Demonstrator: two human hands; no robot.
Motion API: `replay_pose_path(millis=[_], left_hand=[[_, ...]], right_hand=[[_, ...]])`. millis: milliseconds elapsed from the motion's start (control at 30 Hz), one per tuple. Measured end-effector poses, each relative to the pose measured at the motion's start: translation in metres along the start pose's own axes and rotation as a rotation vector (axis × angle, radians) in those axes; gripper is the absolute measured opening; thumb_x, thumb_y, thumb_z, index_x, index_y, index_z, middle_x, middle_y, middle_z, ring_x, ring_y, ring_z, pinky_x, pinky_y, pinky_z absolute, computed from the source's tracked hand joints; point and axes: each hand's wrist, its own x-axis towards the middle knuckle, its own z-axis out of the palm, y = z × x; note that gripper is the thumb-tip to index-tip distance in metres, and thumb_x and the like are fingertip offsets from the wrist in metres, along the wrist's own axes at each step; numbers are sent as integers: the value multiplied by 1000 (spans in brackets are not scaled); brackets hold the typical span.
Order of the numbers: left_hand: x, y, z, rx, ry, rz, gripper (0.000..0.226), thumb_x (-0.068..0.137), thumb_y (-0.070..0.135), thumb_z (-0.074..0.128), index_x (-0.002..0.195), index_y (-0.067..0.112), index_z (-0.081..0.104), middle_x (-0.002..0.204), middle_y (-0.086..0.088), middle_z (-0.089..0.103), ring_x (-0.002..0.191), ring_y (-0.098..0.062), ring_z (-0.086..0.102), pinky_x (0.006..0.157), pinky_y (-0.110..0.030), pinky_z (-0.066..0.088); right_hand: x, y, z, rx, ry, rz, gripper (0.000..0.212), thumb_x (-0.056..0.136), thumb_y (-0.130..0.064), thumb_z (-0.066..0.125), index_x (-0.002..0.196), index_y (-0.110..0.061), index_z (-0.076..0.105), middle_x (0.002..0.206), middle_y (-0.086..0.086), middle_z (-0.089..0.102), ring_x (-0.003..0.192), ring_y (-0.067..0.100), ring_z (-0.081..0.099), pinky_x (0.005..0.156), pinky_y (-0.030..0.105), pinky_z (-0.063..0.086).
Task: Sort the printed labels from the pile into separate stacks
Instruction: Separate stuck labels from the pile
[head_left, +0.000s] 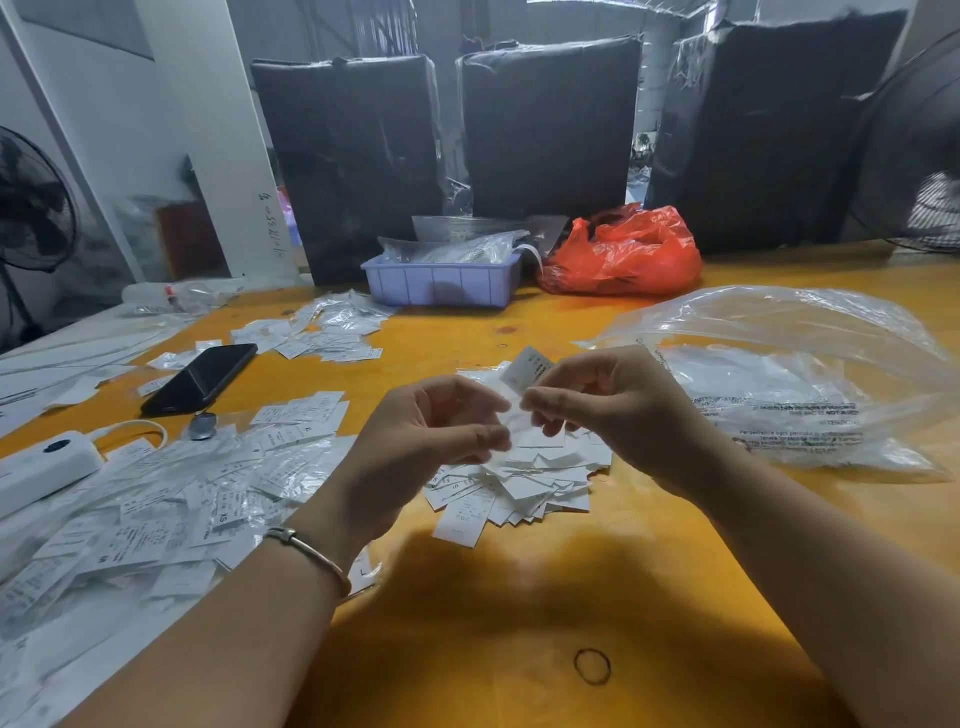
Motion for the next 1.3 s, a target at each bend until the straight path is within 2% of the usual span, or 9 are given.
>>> replay_pose_path(millis=[67, 133, 300, 433, 467, 667, 933, 1133, 1300], left_hand=[[-1, -2, 2, 87, -65, -21, 16, 78, 3, 76, 93, 6, 72, 84, -13, 74, 79, -22, 72, 71, -28, 59], [-1, -3, 4, 154, -106, -29, 9, 84, 11, 73, 91, 6, 72, 80, -9, 74, 75, -20, 73, 65, -23, 57], [-1, -2, 4, 149, -48, -1, 21, 80, 22, 71, 88, 3, 74, 78, -11, 76, 68, -22, 73, 59, -21, 55], [-1, -3, 3, 92, -3, 55, 18, 74, 20, 74, 83, 5, 74, 77, -14, 75, 67, -21, 72, 61, -23, 56], [-1, -2, 3, 91, 3, 67, 15, 73, 19, 75, 82, 7, 75, 76, -13, 75, 67, -21, 72, 61, -23, 56], [-2, -2, 2, 99, 8, 106, 19, 72, 23, 76, 82, 6, 75, 75, -12, 75, 67, -21, 71, 61, -24, 56], [-2, -2, 3, 120, -6, 111, 18, 73, 25, 74, 83, 10, 75, 76, -9, 75, 68, -20, 72, 59, -20, 54], [-2, -2, 3, 117, -5, 117, 19, 73, 25, 74, 83, 10, 75, 76, -10, 75, 67, -20, 72, 59, -20, 54], [-2, -3, 2, 124, 2, 119, 21, 73, 27, 74, 84, 10, 75, 76, -10, 75, 67, -20, 72, 59, -20, 54]], right_hand=[[0, 0, 2, -99, -15, -7, 11, 82, -7, 71, 83, 3, 73, 71, 14, 70, 62, 16, 63, 61, 28, 52], [-1, 0, 6, -204, -47, -21, 7, 81, -8, 73, 82, -1, 74, 69, 10, 70, 61, 13, 63, 62, 27, 51], [0, -2, -2, -148, 35, -53, 7, 84, -5, 68, 89, -3, 73, 75, 12, 71, 66, 22, 67, 66, 28, 57], [2, -8, -12, 74, 165, -75, 42, 86, 9, 60, 122, -12, 52, 85, 17, 69, 71, 25, 67, 66, 29, 59], [2, -9, -13, 99, 183, -85, 46, 85, 11, 61, 123, -12, 47, 86, 14, 69, 71, 26, 67, 65, 32, 59], [-1, -17, -14, 140, 199, -191, 14, 77, 4, 66, 87, -6, 65, 72, 8, 67, 58, 15, 62, 52, 23, 51], [-3, -18, -13, 82, 90, -140, 12, 81, 12, 62, 88, 5, 69, 74, 24, 66, 55, 14, 56, 49, 21, 46], [-3, -19, -13, 76, 51, -110, 14, 80, 10, 65, 88, -1, 70, 74, 11, 71, 54, 10, 58, 49, 18, 49], [-3, -17, -12, -3, 52, -103, 14, 79, 9, 67, 87, -1, 71, 74, 12, 71, 53, 7, 59, 48, 17, 48]])
